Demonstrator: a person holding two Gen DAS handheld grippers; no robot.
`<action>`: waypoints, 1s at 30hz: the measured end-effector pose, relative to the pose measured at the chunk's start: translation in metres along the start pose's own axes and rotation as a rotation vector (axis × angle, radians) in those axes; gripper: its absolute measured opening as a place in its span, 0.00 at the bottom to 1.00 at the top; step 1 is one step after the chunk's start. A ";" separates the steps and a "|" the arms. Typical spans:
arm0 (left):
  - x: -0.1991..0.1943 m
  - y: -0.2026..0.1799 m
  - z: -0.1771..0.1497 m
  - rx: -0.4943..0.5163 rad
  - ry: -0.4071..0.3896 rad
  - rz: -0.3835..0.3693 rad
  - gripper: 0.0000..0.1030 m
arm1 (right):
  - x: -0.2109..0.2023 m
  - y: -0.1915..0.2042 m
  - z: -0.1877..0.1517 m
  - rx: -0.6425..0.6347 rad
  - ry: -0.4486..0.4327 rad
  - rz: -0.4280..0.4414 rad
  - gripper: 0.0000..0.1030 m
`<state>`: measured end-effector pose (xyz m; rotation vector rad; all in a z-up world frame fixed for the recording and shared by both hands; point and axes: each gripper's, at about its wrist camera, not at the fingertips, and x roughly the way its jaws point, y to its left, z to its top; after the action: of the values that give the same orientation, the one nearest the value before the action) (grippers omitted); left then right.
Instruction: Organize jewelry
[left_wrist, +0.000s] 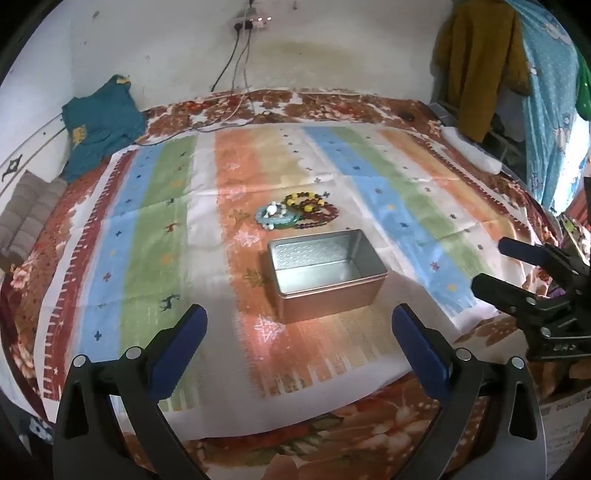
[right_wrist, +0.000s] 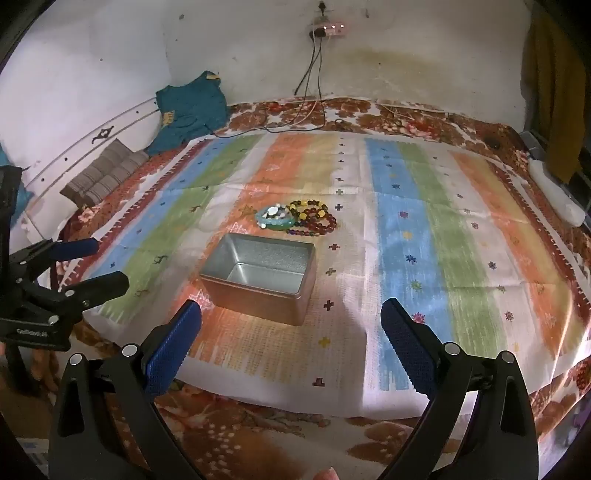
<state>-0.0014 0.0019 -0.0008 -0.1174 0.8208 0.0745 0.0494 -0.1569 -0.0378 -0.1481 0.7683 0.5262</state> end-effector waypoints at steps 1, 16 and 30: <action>-0.002 0.000 -0.001 -0.006 -0.003 -0.011 0.95 | 0.000 0.000 0.000 0.011 -0.004 0.003 0.96; 0.004 0.012 0.000 -0.039 0.040 -0.030 0.95 | 0.000 0.015 -0.006 -0.017 0.005 -0.018 0.96; 0.005 0.013 -0.002 -0.042 0.045 -0.020 0.95 | 0.003 0.000 -0.003 -0.002 0.016 -0.008 0.96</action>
<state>-0.0006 0.0147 -0.0066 -0.1677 0.8632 0.0704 0.0497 -0.1565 -0.0417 -0.1572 0.7830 0.5182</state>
